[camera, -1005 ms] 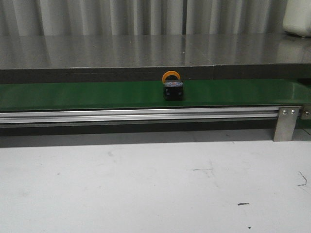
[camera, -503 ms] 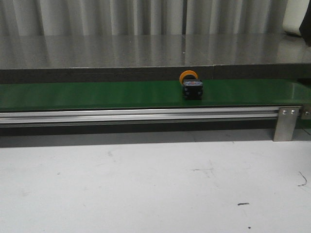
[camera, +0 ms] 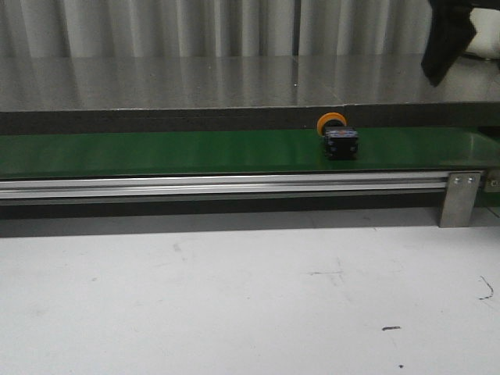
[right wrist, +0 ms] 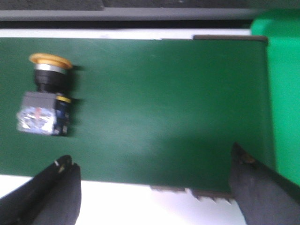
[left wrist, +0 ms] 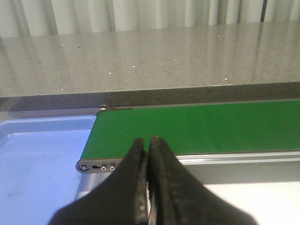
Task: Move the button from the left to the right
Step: 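Lower the open right gripper onto the button on the belt and close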
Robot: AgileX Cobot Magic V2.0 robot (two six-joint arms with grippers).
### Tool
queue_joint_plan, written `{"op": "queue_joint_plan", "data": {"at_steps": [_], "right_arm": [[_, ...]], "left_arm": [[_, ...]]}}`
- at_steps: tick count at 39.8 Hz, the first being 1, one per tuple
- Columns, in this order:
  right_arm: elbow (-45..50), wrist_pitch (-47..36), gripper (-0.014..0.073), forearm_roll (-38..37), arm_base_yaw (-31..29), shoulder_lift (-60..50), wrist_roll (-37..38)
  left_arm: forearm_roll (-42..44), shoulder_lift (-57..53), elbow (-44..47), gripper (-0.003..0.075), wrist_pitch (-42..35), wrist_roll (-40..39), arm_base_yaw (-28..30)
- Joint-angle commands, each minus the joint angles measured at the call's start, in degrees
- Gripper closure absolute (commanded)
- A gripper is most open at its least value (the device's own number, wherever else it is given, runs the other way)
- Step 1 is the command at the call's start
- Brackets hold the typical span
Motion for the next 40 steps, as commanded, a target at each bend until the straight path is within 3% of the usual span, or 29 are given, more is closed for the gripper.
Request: {"op": "queue_joint_plan", "data": {"at_steps": [1,19,40], "right_arm": [[-5.3,-0.6,-0.006,2.2,0.9,1.5,-0.5],[-17.2,4.9,-0.006,9.5,1.5,13.9,-1.2],[-17.7,3.1,-0.006,9.4,1.4,20.0,-1.8]], "left_arm": [[-0.7,0.6,-1.5,0.0741,-4.7,-0.5,-0.3],[-0.7,0.6,-1.5,0.0741,-4.7,-0.5,-0.3],[-0.7,0.6,-1.5,0.0741,-4.7,-0.5,-0.3]]}}
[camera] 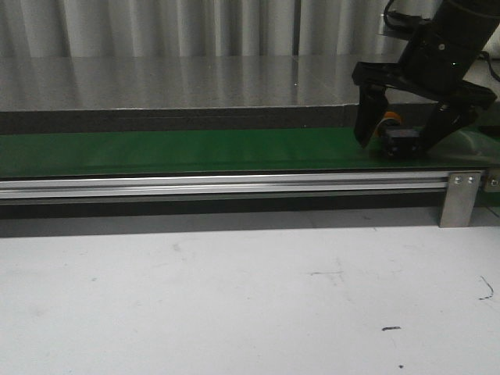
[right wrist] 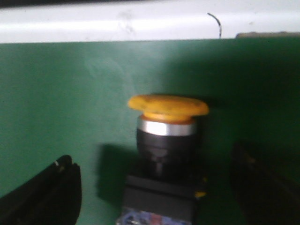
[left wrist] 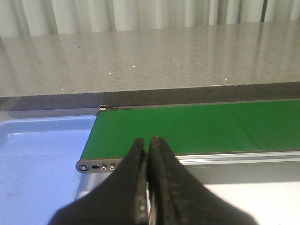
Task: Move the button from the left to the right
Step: 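Lower the open right gripper onto the button on the belt and close, then lift the button with the right gripper and carry it over the green tray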
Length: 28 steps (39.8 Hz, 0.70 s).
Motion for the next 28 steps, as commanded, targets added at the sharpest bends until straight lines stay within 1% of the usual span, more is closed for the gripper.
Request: {"op": "queue_joint_plan", "data": {"at_steps": [1,4,6,9,15,18,21,28], "right_arm": [[-1.7,-1.8,-0.006,1.0,-0.1,-2.9,-0.7],[-1.7,-1.5,-0.0055,0.7,-0.1,-2.9,-0.7],[-1.7,-1.2,-0.0028,0.6,-0.1,-2.9,-0.7],[-1.7,-0.9,0.005,0.6,-0.1,-2.9,-0.7],[-1.7,-0.9,0.0281,0.5,-0.1,-2.9,-0.7],[-1.7,-0.9,0.0363,0.4,-0.1,-2.9,-0.7],[-1.7,-0.9,0.0394,-0.1,-0.1,-3.1,-0.7],[-1.7,-0.8,0.0392,-1.4,-1.0,-4.8,-0.7]], "left_arm": [[-0.7,0.6,-1.5,0.0741,-4.7,-0.5,-0.3],[-0.7,0.6,-1.5,0.0741,-4.7,-0.5,-0.3],[-0.7,0.6,-1.5,0.0741,-4.7,-0.5,-0.3],[-0.7,0.6,-1.5,0.0741,-4.7,-0.5,-0.3],[-0.7,0.6,-1.5,0.0741,-4.7,-0.5,-0.3],[-0.7,0.6,-1.5,0.0741,-4.7,-0.5,-0.3],[-0.7,0.6,-1.5,0.0741,-4.7,-0.5,-0.3],[-0.7,0.6,-1.5,0.0741,-4.7,-0.5,-0.3]]}}
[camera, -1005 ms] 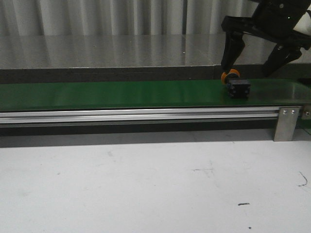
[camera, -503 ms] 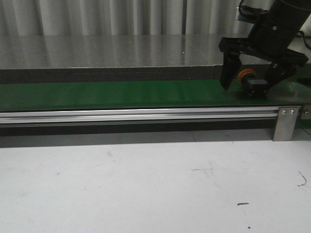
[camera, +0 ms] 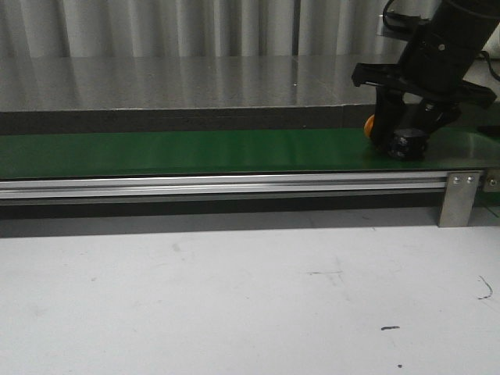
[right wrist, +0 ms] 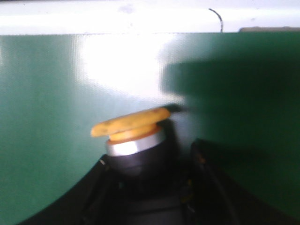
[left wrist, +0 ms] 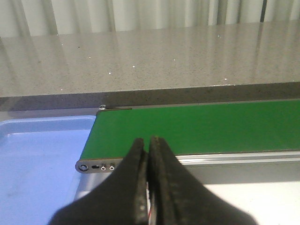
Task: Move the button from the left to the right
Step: 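Lift the button with the right gripper and carry it over the green tray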
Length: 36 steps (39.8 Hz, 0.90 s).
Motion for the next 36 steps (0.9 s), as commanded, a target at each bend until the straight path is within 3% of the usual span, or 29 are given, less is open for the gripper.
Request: {"op": "queue_joint_plan", "data": {"at_steps": [1,12,24,36], "right_arm": [[-1.7,-1.2,0.0392,-0.4,-1.2,-5.2,-0.5],[-1.3,1.0,0.0392,-2.0,-10.0,-10.0,-0.5],[5.1,-1.7,0.0392,-7.2,-24.2,-12.7,-0.5],[6.5,-7.1,0.0392,-8.0,-30.3,-7.4,-0.5]], "left_arm": [[-0.7,0.6,-1.5,0.0741,-4.7,-0.4,-0.3],[-0.7,0.6,-1.5,0.0741,-4.7,-0.4,-0.3],[-0.7,0.6,-1.5,0.0741,-4.7,-0.4,-0.3],[-0.7,0.6,-1.5,0.0741,-4.7,-0.4,-0.3]]}}
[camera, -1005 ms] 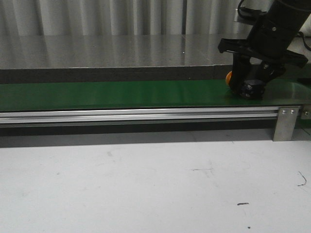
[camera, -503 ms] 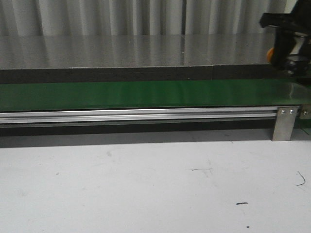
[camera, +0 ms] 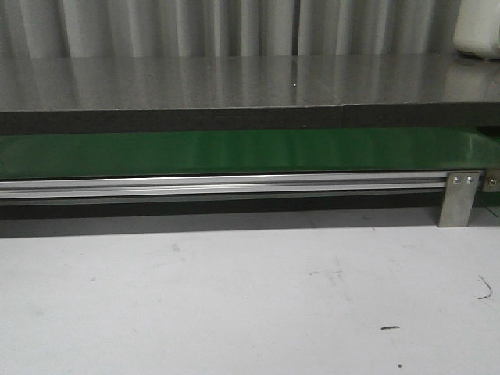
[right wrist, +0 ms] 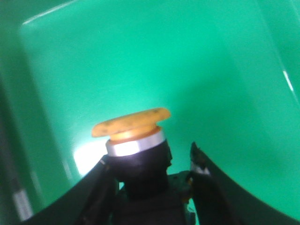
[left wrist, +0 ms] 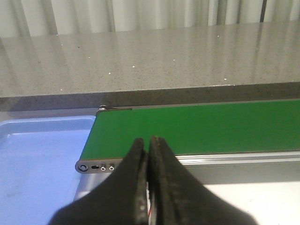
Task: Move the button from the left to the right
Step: 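Lift the button with the right gripper and carry it over the green tray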
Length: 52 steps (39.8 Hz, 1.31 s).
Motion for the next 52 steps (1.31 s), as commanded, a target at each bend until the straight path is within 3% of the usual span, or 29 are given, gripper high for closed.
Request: {"op": "queue_joint_plan", "data": {"at_steps": [1,14,30,38,42,52], "right_arm": [[-1.3,-3.1,0.0392,-0.4,-1.0,-1.0,-0.4],[-1.4,-6.8,0.0384,-1.2,-1.1,2.8,-0.4],[-1.4,-7.1,0.0088,-1.2,-1.1,2.9,-0.4],[-3.0,-5.4,0.0076,-1.7,-1.1,1.8,-0.4],[-4.9,-4.0,0.0139,-1.6,-1.0,-0.6,-0.4],[-5.3,-3.9,0.0652,-1.1,5.8,-10.7,-1.5]], "left_arm": [[-0.7,0.6,-1.5,0.0741,-4.7,-0.4,-0.3],[-0.7,0.6,-1.5,0.0741,-4.7,-0.4,-0.3],[-0.7,0.6,-1.5,0.0741,-4.7,-0.4,-0.3],[-0.7,0.6,-1.5,0.0741,-4.7,-0.4,-0.3],[-0.7,0.6,-1.5,0.0741,-4.7,-0.4,-0.3],[-0.7,0.6,-1.5,0.0741,-4.7,-0.4,-0.3]]}}
